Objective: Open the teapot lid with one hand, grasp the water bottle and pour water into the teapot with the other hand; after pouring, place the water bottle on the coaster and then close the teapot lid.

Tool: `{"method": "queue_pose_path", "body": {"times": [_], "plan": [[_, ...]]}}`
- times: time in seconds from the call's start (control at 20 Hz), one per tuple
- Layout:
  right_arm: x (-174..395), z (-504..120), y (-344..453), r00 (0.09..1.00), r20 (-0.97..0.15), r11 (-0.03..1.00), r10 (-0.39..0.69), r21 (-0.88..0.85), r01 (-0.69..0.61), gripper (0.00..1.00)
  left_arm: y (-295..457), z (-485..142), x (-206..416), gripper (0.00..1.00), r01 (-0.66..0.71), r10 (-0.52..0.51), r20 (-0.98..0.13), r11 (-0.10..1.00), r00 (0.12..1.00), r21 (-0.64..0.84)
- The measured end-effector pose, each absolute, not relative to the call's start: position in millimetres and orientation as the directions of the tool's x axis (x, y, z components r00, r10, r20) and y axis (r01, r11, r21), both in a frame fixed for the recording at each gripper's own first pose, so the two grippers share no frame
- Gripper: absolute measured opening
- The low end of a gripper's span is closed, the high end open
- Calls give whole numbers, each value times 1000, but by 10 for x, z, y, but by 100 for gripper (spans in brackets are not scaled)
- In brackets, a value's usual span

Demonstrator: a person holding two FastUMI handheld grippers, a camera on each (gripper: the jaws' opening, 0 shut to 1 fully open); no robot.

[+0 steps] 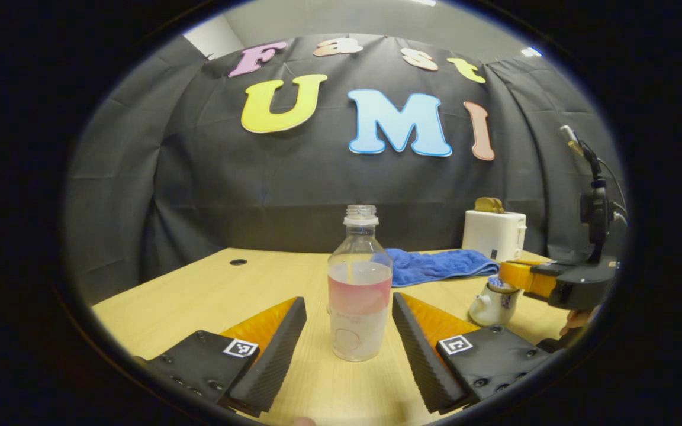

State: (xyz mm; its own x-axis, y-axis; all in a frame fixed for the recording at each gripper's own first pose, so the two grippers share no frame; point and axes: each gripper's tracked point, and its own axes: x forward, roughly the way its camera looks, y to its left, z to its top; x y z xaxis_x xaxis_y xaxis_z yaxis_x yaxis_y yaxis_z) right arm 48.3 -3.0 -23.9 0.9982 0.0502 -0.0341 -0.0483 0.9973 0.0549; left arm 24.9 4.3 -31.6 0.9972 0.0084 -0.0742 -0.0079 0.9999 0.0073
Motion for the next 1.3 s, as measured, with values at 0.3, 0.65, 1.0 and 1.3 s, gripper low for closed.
{"method": "queue_pose_path", "body": {"times": [0.3,0.65,1.0,1.3], "plan": [[439,-117,-155,1000,14,997,26,78,-27,1,-4,-414,347,100,13,-12,-100,1000,995,11],[379,-113,-302,1000,20,991,15,132,-17,1,-22,-465,512,100,6,1,-103,997,995,71],[312,-82,-546,999,33,983,-29,184,22,1,-64,-447,637,93,13,2,-103,989,995,149],[276,-39,-553,999,47,981,-22,192,12,1,-183,-415,665,87,53,-26,-111,968,994,247]]}}
